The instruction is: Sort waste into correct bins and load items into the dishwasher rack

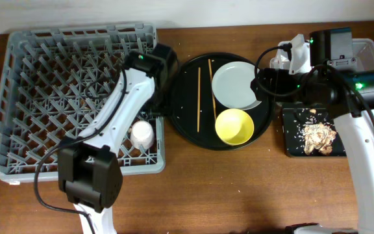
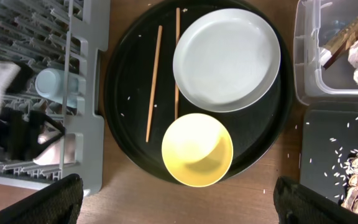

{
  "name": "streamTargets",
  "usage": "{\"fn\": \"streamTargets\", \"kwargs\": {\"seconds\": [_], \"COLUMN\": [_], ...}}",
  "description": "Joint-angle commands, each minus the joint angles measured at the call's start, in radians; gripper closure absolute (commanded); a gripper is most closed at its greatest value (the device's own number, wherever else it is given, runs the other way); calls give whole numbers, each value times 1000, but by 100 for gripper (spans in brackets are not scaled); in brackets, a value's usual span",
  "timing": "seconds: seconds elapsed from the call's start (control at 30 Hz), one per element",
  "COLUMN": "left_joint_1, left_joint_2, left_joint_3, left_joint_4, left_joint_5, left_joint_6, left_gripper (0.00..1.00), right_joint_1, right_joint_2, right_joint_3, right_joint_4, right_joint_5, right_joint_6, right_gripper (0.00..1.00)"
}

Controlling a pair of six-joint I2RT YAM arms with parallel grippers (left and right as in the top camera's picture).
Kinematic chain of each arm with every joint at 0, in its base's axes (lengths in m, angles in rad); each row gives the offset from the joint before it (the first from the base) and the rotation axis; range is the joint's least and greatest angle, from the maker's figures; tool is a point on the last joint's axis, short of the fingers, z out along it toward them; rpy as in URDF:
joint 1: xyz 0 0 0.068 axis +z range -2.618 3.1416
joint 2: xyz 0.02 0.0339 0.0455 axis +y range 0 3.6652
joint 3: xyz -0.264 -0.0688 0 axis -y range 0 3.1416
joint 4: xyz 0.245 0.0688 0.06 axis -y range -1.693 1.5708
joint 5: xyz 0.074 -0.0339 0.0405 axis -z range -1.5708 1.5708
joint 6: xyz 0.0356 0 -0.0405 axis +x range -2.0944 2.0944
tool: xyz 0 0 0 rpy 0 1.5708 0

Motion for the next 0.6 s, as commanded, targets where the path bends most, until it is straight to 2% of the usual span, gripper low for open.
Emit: {"fn": "streamTargets", "kwargs": {"seconds": [0.0, 0.23, 0.33, 0.47, 0.57], "left_joint_1": [2, -29, -110, -219, -280], "left_joint_2": [-8, -45, -51, -51, -41], "left_joint_3": [130, 279, 281, 280, 264], "left_joint_4": [-47, -97, -71, 27, 127], "left_joint_5": [-44, -36, -28, -27, -24], "left_joint_6": [12, 43, 43, 66, 65], "left_gripper": [25, 24, 15, 5, 5], "right_joint_1": [1, 1, 0, -42, -135], "right_joint_2": [3, 3, 3, -4, -22], "right_joint_3": [2, 2, 2, 4, 5], "right_joint_4": [4, 4, -3, -40, -86], "right_joint_5": [12, 12, 59, 94, 93], "right_joint_6": [-10, -10, -10, -6, -6], "right_gripper": [1, 2, 2, 1, 2]}}
